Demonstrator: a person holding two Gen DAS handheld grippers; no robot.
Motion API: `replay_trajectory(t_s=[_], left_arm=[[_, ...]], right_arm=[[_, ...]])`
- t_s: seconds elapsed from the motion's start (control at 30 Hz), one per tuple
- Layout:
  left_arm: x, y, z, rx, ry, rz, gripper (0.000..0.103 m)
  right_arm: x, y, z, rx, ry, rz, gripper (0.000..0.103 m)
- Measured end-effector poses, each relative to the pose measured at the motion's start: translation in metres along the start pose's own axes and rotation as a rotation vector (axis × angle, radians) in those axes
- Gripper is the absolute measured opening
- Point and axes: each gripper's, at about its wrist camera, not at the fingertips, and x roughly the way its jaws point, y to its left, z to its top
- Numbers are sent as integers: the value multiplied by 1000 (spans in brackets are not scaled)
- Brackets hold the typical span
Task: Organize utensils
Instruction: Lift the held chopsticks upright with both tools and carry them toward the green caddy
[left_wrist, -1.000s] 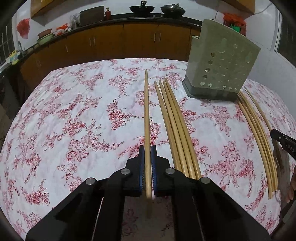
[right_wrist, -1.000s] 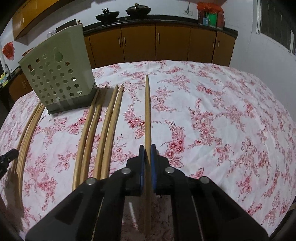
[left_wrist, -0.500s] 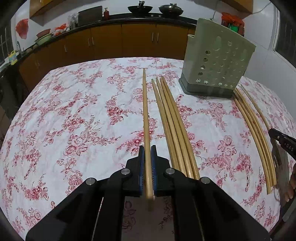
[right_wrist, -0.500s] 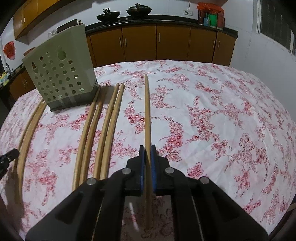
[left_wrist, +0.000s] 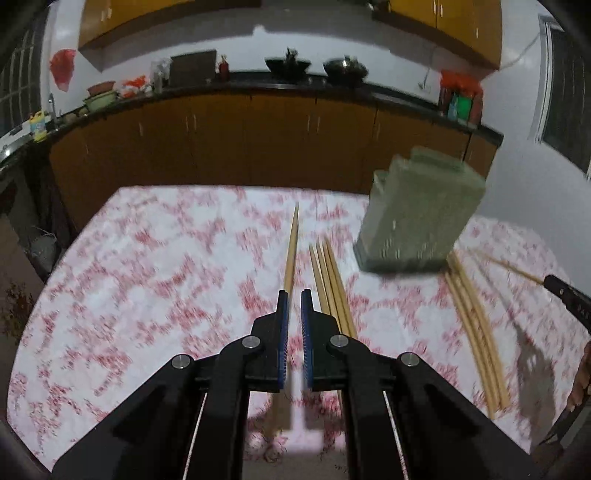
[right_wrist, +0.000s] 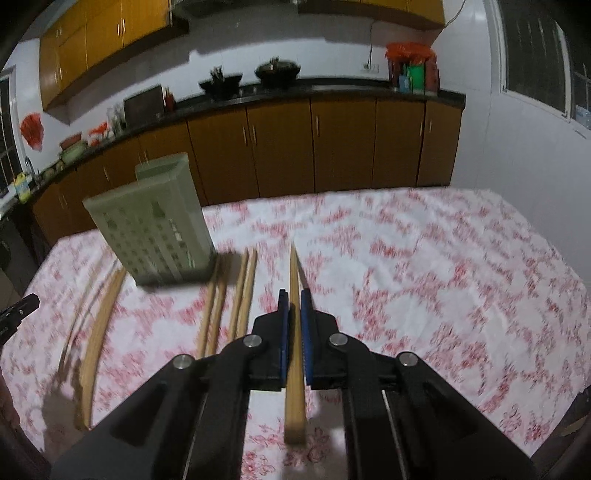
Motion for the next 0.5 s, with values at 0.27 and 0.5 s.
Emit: replay_trajectory(t_s=[0.27,0.5], left_arm=[[8,4,-8,15,46,-4,8],[38,7,-42,32,166,20,8]], right_arm=[[-8,-2,5,6,-2,5,8],[9,4,-24,-10,70,11,8]])
